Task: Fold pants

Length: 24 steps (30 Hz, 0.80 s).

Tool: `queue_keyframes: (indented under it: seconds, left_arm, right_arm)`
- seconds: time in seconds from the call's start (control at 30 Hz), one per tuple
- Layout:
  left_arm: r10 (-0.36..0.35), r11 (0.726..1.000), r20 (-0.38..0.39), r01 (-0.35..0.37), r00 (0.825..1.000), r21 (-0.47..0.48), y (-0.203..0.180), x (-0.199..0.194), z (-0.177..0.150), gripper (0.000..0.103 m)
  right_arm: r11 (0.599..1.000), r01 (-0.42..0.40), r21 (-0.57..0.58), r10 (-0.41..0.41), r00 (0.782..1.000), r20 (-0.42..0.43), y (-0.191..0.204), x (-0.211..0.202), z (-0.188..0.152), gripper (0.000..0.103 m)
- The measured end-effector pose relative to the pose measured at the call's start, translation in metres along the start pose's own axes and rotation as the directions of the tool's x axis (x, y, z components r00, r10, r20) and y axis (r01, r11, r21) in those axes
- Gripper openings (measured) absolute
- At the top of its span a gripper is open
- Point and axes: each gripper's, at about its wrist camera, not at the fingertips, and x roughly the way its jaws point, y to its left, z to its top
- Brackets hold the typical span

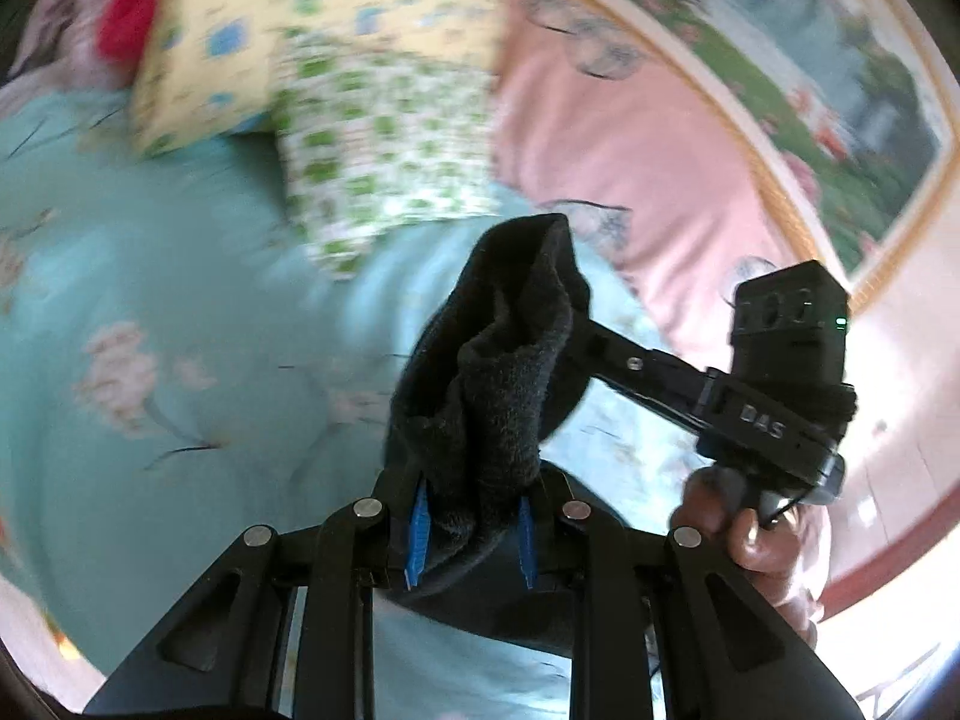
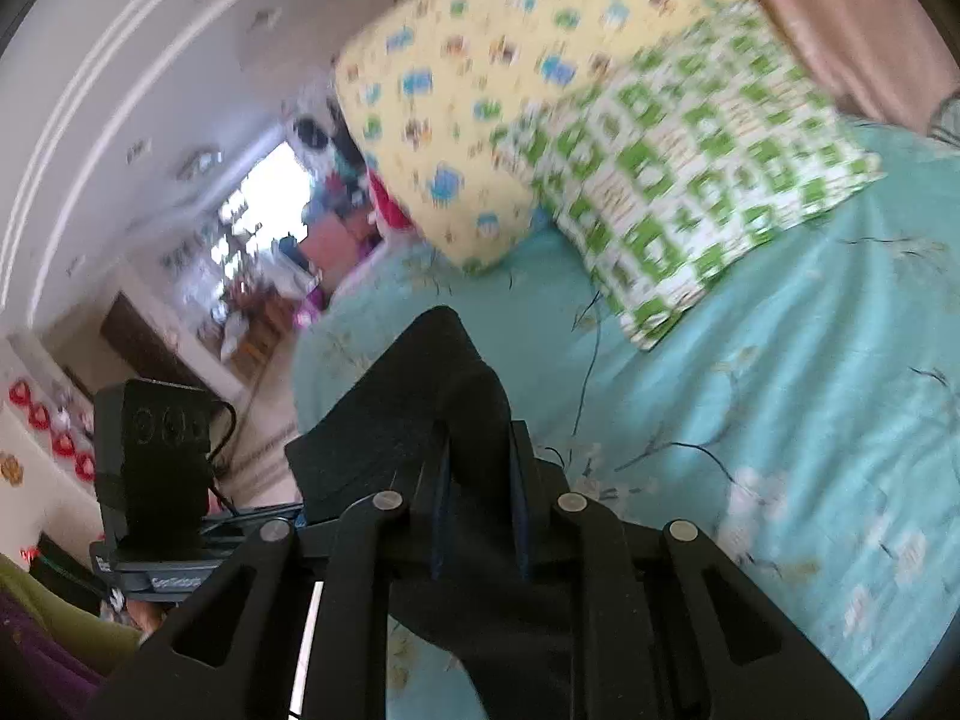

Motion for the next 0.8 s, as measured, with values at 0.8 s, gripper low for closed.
queue_keyframes:
  seconds: [0.8]
  left_arm:
    - [-0.133,0.947,-0.163,0.174,0.978,0.269,-0.154,0.043,-0.071,0.023]
  right_arm:
    - [0.977,0.027,0.212,-0.095,0.944,0.315,-0.048,-0.171,-0.103,0.018]
